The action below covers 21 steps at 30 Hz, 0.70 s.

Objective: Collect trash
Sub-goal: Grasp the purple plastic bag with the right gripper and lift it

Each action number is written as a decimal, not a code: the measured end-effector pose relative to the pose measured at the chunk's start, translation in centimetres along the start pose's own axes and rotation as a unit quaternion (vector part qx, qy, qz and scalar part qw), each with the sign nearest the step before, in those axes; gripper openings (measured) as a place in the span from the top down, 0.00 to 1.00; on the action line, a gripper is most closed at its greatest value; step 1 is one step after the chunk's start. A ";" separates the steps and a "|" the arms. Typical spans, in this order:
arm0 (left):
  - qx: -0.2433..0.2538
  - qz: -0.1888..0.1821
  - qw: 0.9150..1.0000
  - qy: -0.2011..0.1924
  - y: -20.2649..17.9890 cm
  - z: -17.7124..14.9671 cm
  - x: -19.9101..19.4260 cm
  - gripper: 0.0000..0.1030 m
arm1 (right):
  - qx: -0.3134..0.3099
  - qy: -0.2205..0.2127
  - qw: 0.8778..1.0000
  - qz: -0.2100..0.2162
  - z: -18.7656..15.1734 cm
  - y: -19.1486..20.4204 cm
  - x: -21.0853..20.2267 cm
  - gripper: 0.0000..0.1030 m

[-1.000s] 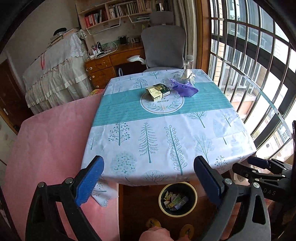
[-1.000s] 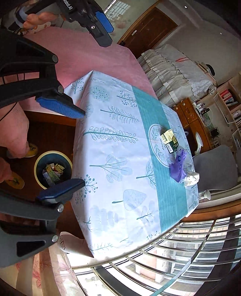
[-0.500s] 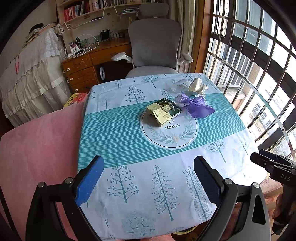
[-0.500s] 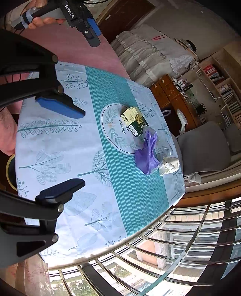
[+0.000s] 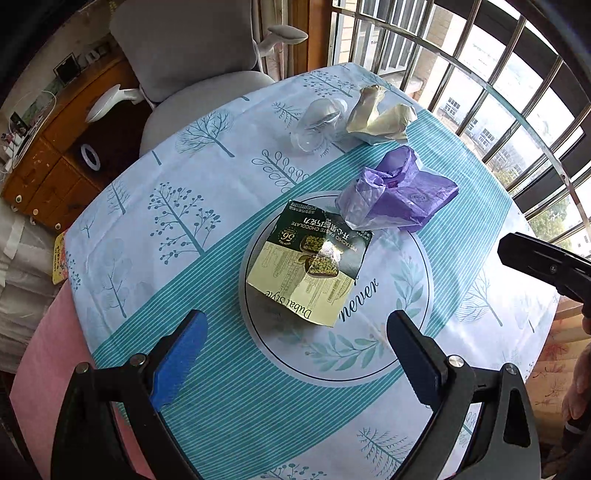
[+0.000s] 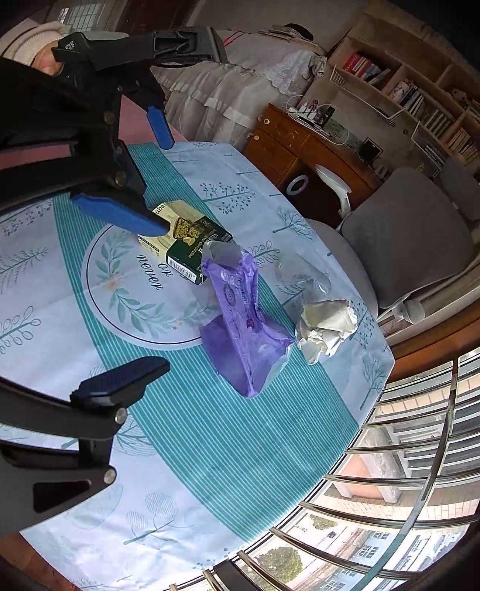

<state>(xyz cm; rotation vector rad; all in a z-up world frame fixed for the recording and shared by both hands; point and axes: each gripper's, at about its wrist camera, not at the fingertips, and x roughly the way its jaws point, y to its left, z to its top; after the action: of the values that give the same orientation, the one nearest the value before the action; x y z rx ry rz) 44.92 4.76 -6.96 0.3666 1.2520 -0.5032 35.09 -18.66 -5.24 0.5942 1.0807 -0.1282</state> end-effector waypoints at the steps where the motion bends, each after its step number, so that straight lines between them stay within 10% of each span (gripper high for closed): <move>1: 0.005 -0.005 1.000 0.008 0.1 0.5 0.9 0.06 | 0.005 0.002 1.000 -0.002 0.6 0.2 0.7 0.34; 10: 0.027 0.002 0.998 0.061 1.0 2.1 7.9 0.05 | 0.097 0.031 0.995 -0.011 4.5 -1.1 8.2 0.35; 14: 0.012 -0.010 0.997 0.072 2.0 2.9 9.5 0.05 | 0.105 0.053 0.993 -0.034 4.5 -1.5 9.9 0.76; 21: 0.006 -0.006 0.998 0.065 2.5 3.5 11.3 0.19 | 0.071 0.040 0.996 -0.040 2.9 -2.5 7.8 0.99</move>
<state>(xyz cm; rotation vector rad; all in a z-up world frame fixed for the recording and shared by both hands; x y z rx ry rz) 51.68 3.16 -16.85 0.4083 1.3785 -0.5030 40.17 -20.74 -11.97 0.6877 1.1808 -0.2536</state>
